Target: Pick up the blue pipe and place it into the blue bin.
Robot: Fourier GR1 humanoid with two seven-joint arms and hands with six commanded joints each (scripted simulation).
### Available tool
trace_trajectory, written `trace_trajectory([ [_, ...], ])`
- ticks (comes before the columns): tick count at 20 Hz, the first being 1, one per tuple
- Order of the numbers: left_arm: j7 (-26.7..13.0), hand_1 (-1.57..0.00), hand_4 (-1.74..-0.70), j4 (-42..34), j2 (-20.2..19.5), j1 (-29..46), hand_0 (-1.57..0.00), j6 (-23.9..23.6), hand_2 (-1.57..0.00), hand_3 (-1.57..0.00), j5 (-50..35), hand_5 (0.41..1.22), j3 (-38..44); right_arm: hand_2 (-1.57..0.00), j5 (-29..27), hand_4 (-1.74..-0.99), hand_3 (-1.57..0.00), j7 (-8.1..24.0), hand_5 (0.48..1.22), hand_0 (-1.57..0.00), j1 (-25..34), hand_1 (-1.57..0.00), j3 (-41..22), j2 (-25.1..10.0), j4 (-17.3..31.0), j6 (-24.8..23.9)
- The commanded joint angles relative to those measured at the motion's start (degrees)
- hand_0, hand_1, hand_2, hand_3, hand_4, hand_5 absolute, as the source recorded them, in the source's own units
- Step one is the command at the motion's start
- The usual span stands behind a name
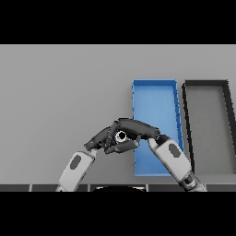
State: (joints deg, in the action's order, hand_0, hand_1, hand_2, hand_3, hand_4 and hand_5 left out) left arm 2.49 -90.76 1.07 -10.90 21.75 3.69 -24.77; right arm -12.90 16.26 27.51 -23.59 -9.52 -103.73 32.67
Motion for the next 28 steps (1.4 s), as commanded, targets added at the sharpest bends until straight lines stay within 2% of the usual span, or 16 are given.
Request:
trace_trajectory([
  [1,0.7,-1.57,-1.73,0.4,0.4,-0.1,-1.57,-0.1,-1.55,-1.4,0.4,1.221,-0.4,-1.47,0.5,-1.481,-1.43,-0.6,1.077,-1.47,-0.1,-1.47,-0.2,0.3,-0.4,0.4],
  [2,1.1,-1.57,-1.73,0.0,0.4,0.1,-1.57,-0.2,-1.55,-1.42,0.8,1.221,-0.5,-1.49,0.4,-1.485,-1.46,-0.9,1.106,-1.49,-0.7,-1.49,-0.2,0.7,-0.8,0.7],
  [5,1.3,-1.57,-1.73,-0.1,0.4,-0.1,-1.57,-0.7,-1.56,-1.43,0.4,1.221,-0.3,-1.53,-3.0,-1.492,-1.51,3.3,1.162,-1.53,-1.6,-1.53,0.9,3.2,-1.1,0.1],
  [7,1.1,-1.57,-1.73,-0.6,0.6,0.6,-1.57,-0.9,-1.56,-1.43,0.6,1.221,-0.5,-1.55,-3.7,-1.494,-1.53,3.7,1.183,-1.54,-2.8,-1.55,1.4,3.7,-1.9,0.4],
  [8,1.7,-1.57,-1.73,-0.7,0.6,0.5,-1.57,-1.2,-1.57,-1.26,1.0,1.221,-0.6,-1.55,-4.3,-1.495,-1.54,4.2,1.191,-1.55,-2.7,-1.55,1.9,4.1,-1.9,0.5],
  [9,2.3,-1.37,-1.63,-0.6,0.4,0.2,-1.45,-1.3,-1.34,-1.05,1.7,1.221,-0.4,-1.55,-3.1,-1.496,-1.55,4.2,1.197,-1.55,-2.8,-1.55,1.8,4.9,-2.0,0.1],
  [11,2.4,-0.88,-1.41,-0.5,-0.8,0.1,-0.94,0.1,-0.85,-0.67,3.1,1.221,-0.5,-1.56,-2.0,-1.497,-1.56,4.5,1.206,-1.56,-2.8,-1.56,2.2,5.5,-1.9,0.4],
  [13,2.8,-0.56,-1.25,0.0,-1.1,0.2,-0.6,2.1,-0.55,-0.43,4.0,1.221,-0.4,-1.56,-0.3,-1.498,-1.56,5.6,1.211,-1.56,-2.9,-1.56,2.6,6.9,-1.6,0.6],
  [16,-1.0,-0.29,-1.09,-0.1,-0.8,-0.3,-0.31,3.3,-0.28,-0.22,4.4,0.984,0.1,-1.57,0.2,-1.498,-1.57,6.0,1.216,-1.57,-3.2,-1.57,3.9,8.2,-2.0,1.5],
  [18,-4.2,-0.18,-1.03,0.1,-1.1,-0.1,-0.2,3.5,-0.18,-0.14,4.2,0.848,0.4,-1.57,0.4,-1.499,-1.57,4.2,1.218,-1.57,-3.5,-1.57,4.2,8.6,-2.4,1.8],
  [19,-5.0,-0.15,-1.01,0.2,-1.0,0.0,-0.16,3.4,-0.14,-0.11,4.0,0.785,0.5,-1.57,2.0,-1.499,-1.57,4.3,1.218,-1.57,-3.4,-1.57,4.0,9.2,-2.1,1.7],
  [21,-4.2,-0.09,-0.98,0.7,-0.8,-0.8,-0.1,2.9,-0.09,-0.07,4.2,0.682,0.7,-1.57,2.8,-1.499,-1.57,3.0,1.219,-1.57,-4.3,-1.57,4.0,9.4,-2.7,2.4],
  [22,-6.1,-0.07,-0.97,1.1,-0.2,-0.6,-0.08,2.8,-0.07,-0.06,3.7,0.642,0.9,-1.57,3.4,-1.499,-1.57,1.8,1.22,-1.57,-4.3,-1.57,4.7,9.3,-1.9,2.7],
  [23,-6.2,-0.06,-0.97,0.3,-0.6,0.6,-0.06,2.8,-0.06,-0.05,3.4,0.607,0.8,-1.57,3.1,-1.499,-1.57,1.6,1.22,-1.57,-4.7,-1.57,4.9,9.4,-2.1,3.0],
  [26,-7.1,-0.03,-0.97,1.1,-0.2,0.6,-0.03,1.9,-0.03,-0.02,3.5,0.544,0.8,-1.57,2.0,-1.497,-1.57,5.1,1.22,-1.57,-2.8,-1.57,6.8,11.7,-1.7,2.5],
  [28,-8.0,-0.02,-0.97,1.6,-0.8,-0.3,-0.02,1.9,-0.02,-0.01,3.5,0.519,1.4,-1.57,-0.2,-1.496,-1.57,5.7,1.221,-1.57,-1.7,-1.57,7.8,13.1,-2.4,2.2],
])
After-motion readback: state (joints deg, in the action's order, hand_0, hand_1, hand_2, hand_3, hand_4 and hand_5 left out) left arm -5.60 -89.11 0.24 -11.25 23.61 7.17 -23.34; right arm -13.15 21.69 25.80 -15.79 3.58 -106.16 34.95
